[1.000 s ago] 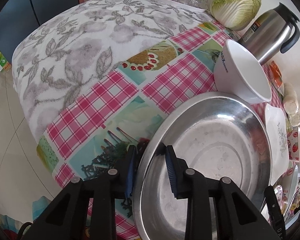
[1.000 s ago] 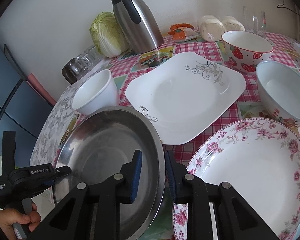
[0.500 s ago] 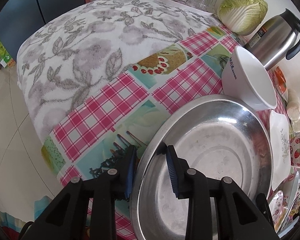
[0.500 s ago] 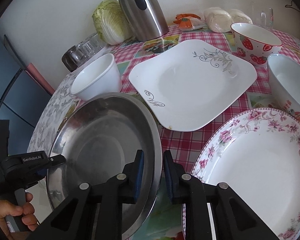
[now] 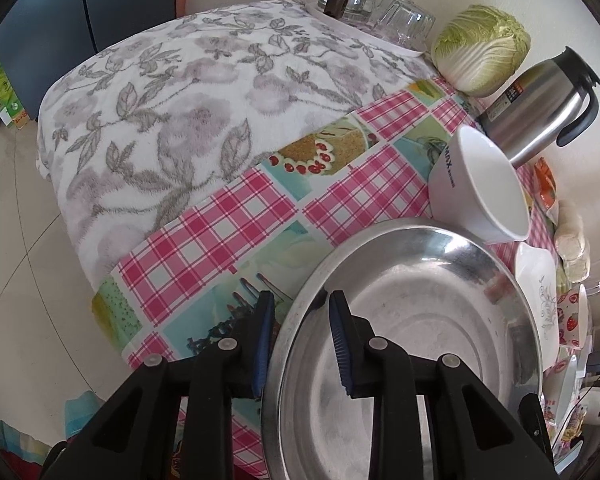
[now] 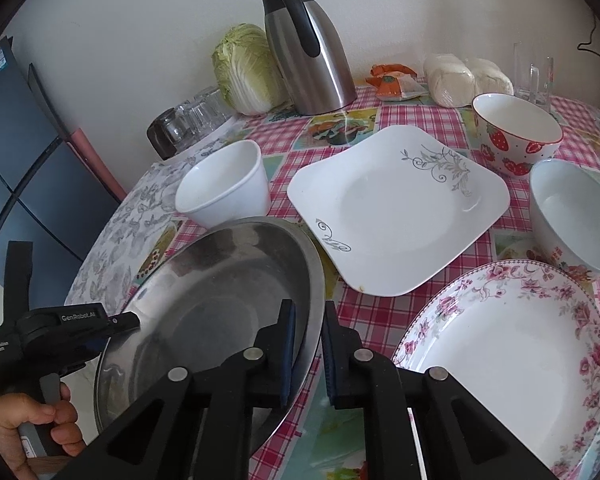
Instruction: Organize plates and bowls
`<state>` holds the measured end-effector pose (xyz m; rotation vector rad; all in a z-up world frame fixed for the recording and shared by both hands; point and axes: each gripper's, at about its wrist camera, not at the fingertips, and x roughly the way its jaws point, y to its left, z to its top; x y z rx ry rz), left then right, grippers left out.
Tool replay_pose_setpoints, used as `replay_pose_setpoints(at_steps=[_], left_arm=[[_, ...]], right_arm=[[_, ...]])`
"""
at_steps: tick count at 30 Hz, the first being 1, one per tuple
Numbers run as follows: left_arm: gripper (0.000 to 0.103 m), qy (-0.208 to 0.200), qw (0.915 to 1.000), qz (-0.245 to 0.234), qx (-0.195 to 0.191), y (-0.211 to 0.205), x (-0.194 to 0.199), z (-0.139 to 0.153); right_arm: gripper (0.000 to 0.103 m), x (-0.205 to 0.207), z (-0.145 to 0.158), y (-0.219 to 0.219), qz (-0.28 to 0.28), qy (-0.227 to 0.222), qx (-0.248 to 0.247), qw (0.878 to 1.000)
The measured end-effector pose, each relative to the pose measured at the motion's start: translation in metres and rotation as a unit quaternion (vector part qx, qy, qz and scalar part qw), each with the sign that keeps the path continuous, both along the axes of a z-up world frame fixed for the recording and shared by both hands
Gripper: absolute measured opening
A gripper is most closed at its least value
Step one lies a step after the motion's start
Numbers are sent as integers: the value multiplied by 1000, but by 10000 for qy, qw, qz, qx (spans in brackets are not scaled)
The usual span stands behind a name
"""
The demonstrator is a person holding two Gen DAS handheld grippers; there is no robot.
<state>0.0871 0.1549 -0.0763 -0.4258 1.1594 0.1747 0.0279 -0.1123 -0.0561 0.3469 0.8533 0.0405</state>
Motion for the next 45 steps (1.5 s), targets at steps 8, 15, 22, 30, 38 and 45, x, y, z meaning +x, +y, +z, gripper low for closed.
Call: replay_pose_setpoints(at_steps=[8, 15, 22, 30, 38, 45], left_arm=[[27, -294, 9995, -142, -15, -9, -6, 17], [22, -480, 9977, -477, 33, -31, -6, 28], [24, -250, 9995, -209, -46, -18, -7, 17], [50, -16, 9997, 221, -92, 6, -10, 6], [45, 399, 9991, 15, -105, -1, -5, -17], [26, 346, 9994, -68, -58, -3, -7, -16]], right_arm=[[14, -5, 16, -9, -25, -215, 131, 9997], [13, -8, 25, -5, 172, -354, -35, 9992], [9, -5, 6, -16, 78, -49, 134, 9999], [13, 0, -8, -20, -176, 248, 125, 9995], [24, 4, -28, -23, -202, 562, 416, 9973], [12, 4, -26, -12, -57, 487, 108, 9987]])
